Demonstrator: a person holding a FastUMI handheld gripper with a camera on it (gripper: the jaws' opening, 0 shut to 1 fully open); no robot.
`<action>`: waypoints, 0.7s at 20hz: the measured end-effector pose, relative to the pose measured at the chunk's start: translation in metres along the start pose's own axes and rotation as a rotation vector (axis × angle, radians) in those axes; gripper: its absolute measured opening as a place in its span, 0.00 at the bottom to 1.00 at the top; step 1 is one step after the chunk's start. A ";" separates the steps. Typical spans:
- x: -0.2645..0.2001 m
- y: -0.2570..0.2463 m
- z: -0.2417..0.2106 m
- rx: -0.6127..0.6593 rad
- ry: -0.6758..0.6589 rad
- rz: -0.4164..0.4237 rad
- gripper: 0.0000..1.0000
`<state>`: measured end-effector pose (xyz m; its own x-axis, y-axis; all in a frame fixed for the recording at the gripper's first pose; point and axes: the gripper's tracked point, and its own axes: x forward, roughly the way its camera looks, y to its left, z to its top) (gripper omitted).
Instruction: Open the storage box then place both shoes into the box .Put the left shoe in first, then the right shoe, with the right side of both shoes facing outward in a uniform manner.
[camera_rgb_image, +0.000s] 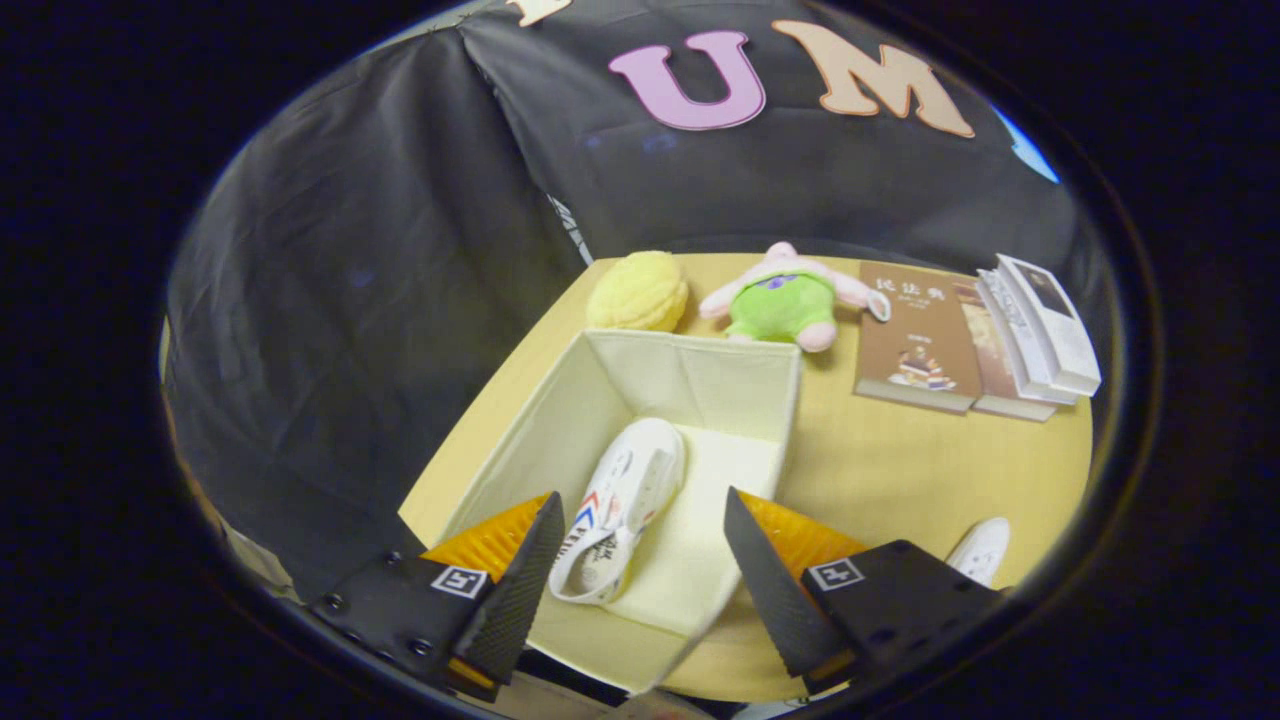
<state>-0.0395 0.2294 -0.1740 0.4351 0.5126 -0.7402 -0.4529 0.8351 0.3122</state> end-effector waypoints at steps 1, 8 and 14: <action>-0.008 -0.011 0.000 -0.005 -0.006 -0.017 1.00; -0.056 -0.097 -0.003 0.014 -0.042 -0.144 1.00; -0.086 -0.173 -0.027 0.004 -0.030 -0.265 1.00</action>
<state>-0.0197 0.0353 -0.1810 0.5612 0.2816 -0.7783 -0.3167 0.9418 0.1124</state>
